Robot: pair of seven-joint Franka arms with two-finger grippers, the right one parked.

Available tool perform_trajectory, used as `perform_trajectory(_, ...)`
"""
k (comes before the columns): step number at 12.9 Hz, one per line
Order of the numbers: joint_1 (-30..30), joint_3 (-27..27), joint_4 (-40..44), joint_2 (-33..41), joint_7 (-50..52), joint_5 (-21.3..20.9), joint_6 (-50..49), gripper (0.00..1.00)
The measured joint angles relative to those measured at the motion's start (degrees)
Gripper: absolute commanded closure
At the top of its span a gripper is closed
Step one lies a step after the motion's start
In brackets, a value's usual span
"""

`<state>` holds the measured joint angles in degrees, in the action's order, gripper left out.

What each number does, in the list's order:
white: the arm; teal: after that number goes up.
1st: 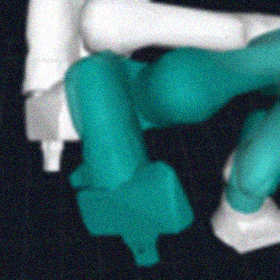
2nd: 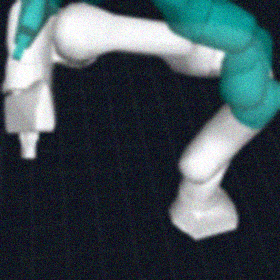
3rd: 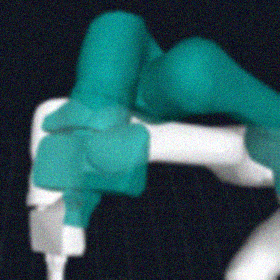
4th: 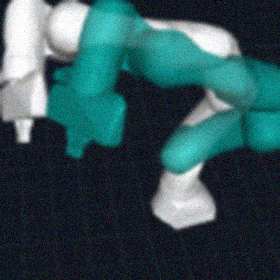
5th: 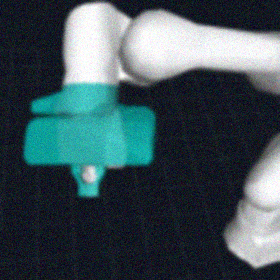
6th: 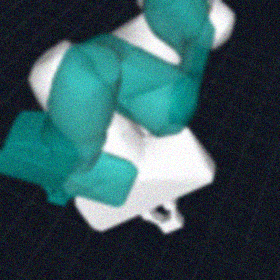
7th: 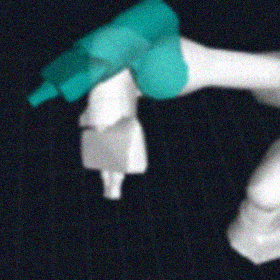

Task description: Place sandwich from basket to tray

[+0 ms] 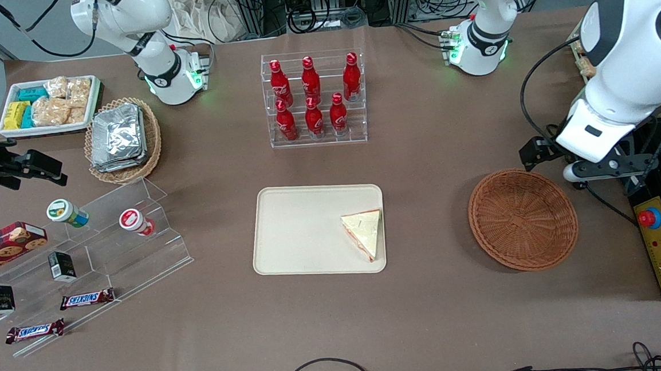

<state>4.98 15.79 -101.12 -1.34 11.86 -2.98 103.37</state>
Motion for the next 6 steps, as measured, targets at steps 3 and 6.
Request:
perform_trajectory(3, -0.2, 0.2, 0.0, 0.0, 0.0, 0.3, -0.1, 0.0)
perform_trajectory(6, -0.2, 0.2, 0.0, 0.0, 0.0, 0.7, -0.1, 0.0)
